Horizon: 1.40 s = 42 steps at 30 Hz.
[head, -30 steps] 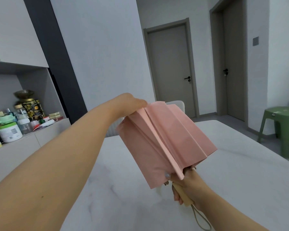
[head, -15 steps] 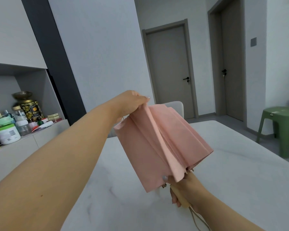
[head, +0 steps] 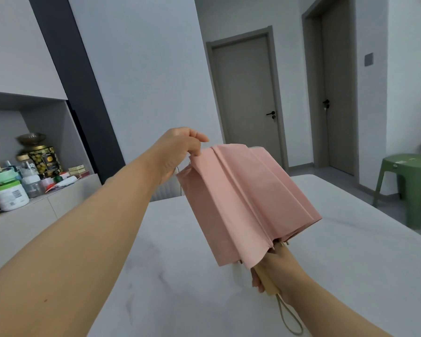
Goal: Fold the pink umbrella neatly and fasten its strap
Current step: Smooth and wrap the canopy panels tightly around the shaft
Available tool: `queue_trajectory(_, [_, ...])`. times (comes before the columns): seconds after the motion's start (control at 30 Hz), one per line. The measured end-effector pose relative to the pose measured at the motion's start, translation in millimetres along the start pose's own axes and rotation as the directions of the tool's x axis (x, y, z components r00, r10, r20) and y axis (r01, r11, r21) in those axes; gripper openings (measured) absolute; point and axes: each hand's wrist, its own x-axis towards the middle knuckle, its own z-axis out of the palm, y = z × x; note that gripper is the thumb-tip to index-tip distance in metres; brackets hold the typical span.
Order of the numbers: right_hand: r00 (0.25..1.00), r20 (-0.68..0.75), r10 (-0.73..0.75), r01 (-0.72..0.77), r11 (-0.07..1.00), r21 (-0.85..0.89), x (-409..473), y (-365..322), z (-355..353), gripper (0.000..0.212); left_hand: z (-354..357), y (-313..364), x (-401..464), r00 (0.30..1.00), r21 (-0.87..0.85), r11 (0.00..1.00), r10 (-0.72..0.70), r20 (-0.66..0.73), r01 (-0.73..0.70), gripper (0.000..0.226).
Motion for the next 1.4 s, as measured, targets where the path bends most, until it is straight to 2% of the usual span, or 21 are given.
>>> queue_trajectory(0.1, [1.000,-0.017,0.012,-0.013,0.999,-0.031,-0.7,-1.6,1.7,0.037,-4.6,-6.4,-2.5,1.000,0.002,1.000,0.012,-0.018,-0.012,0.045])
queue_trajectory(0.2, [0.999,-0.029,0.013,-0.013,1.000,-0.024,-2.1,-3.0,1.6,0.020,-8.4,-14.4,-6.0,0.999,-0.078,0.997,0.006,0.035,-0.004,0.047])
queue_trajectory(0.3, [0.999,-0.031,0.011,-0.011,1.000,-0.021,-3.6,-5.1,2.3,0.030,-17.1,-22.8,-6.5,0.986,-0.251,0.968,0.033,0.163,0.009,0.053])
queue_trajectory(0.37, [1.000,-0.028,0.012,-0.012,1.000,-0.008,-5.0,-6.4,2.4,0.035,-23.5,-25.0,-6.5,0.973,-0.281,0.960,0.051,0.227,0.015,0.058])
queue_trajectory(0.43, [1.000,-0.027,0.009,-0.009,1.000,0.002,-6.3,-7.3,2.3,0.030,-26.9,-23.6,-7.3,0.968,-0.189,0.982,0.035,0.249,0.013,0.057])
queue_trajectory(0.53, [0.999,-0.039,-0.008,0.009,1.000,0.022,-5.7,-5.9,1.7,0.023,-28.0,-15.5,-10.6,0.976,-0.031,1.000,0.007,0.217,0.000,0.035])
queue_trajectory(0.6, [0.999,-0.042,-0.024,0.026,0.999,0.037,-5.5,-5.0,2.0,0.030,-28.8,-11.9,-10.0,0.983,0.000,1.000,0.011,0.181,-0.011,0.021])
queue_trajectory(0.7, [0.999,-0.021,-0.032,0.033,0.999,0.032,-6.9,-5.3,3.5,0.034,-29.7,-10.7,-6.1,0.996,0.110,0.993,0.031,0.080,-0.040,0.020])
queue_trajectory(0.83, [0.999,-0.049,-0.018,0.017,1.000,-0.007,-10.2,-9.7,6.5,0.030,-22.7,-9.0,-8.1,0.997,0.186,0.982,-0.055,0.061,0.042,0.004])
queue_trajectory(0.93, [0.997,-0.075,-0.003,0.000,0.999,-0.041,-12.3,-12.8,5.5,0.016,-15.7,-10.9,-8.9,0.976,0.277,0.947,-0.198,0.096,0.164,0.023])
queue_trajectory(1.03, [0.997,-0.081,0.007,-0.013,0.997,-0.072,-13.0,-13.9,3.2,0.027,-12.1,-10.1,-10.5,0.962,0.157,0.961,-0.248,0.112,0.230,0.010])
queue_trajectory(1.1, [0.997,-0.078,0.014,-0.020,0.997,-0.081,-13.2,-14.3,3.5,0.026,-13.0,-8.4,-9.5,0.953,0.036,0.966,-0.259,0.157,0.257,0.008])
queue_trajectory(1.17, [0.997,-0.079,0.012,-0.018,0.997,-0.078,-12.6,-14.1,3.9,0.022,-15.0,-8.1,-8.1,0.949,-0.015,0.963,-0.261,0.178,0.268,0.010])
queue_trajectory(1.27, [0.997,-0.082,0.010,-0.015,0.998,-0.064,-11.4,-13.6,4.5,0.016,-14.3,-8.1,-7.7,0.948,0.070,0.962,-0.273,0.161,0.265,0.008])
queue_trajectory(1.4, [0.996,-0.085,0.018,-0.024,0.997,-0.071,-11.9,-13.4,5.3,0.019,-4.1,-2.9,-8.5,0.936,0.210,0.942,-0.301,0.180,0.263,0.018])
